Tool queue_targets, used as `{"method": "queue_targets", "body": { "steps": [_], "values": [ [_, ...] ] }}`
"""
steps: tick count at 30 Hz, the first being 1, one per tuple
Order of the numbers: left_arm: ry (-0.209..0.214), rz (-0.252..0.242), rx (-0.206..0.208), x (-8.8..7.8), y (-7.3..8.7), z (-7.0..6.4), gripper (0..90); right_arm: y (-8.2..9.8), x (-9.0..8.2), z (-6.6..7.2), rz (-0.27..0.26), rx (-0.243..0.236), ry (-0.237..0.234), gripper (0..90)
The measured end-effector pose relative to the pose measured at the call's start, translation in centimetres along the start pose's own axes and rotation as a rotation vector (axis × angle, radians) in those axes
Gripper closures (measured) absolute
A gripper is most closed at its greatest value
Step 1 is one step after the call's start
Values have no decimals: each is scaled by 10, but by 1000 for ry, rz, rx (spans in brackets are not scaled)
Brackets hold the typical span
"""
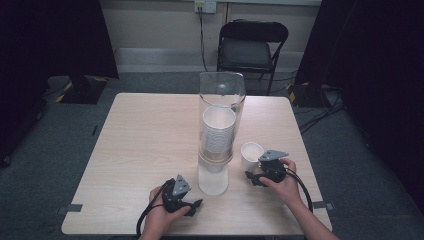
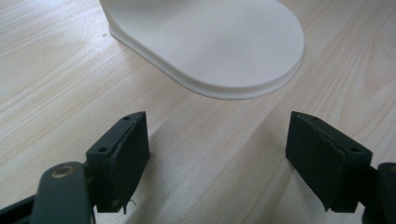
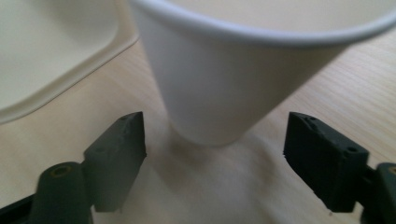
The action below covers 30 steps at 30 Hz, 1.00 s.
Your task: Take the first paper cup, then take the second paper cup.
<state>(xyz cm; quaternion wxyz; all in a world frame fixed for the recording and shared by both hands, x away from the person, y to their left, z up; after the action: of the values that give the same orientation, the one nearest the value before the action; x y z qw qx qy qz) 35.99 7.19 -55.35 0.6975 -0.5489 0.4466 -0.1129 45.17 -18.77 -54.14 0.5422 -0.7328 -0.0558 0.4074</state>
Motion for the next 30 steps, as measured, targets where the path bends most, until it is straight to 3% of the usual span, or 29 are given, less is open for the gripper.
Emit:
{"method": "queue_targets", "body": {
  "steps": [5, 12, 14, 19, 24, 30],
  "values": [
    [0, 0, 0, 0, 0, 0, 212, 0, -26, 11, -43, -8, -49, 209],
    [1, 5, 0, 0, 0, 0, 202, 28, -43, 35, -1, 19, -128, 190],
    [1, 10, 5, 1, 1, 0, 185, 34, -43, 35, 19, 15, -127, 187],
    [6, 11, 3, 1, 1, -1, 171, 36, -39, 33, -36, 9, -117, 170],
    [-3, 16, 10, 2, 1, -1, 146, 37, -39, 33, -41, 9, -115, 169],
    [-7, 14, -12, 3, 0, -4, 129, 37, -39, 33, -39, 9, -115, 169]
  ]
}}
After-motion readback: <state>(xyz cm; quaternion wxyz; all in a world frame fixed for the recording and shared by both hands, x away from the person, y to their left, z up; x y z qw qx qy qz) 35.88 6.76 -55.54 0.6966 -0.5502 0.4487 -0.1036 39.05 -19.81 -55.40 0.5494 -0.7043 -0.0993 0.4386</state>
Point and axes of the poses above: each handheld gripper's, and its own axes: x roughly forward along the jaws, y roughly out of its underside, z roughly to its left, the point moved 8 cm from there along x, roughly forward along the jaws, and after that the axes turned 12 degrees about -z, right-handed, at the moved point
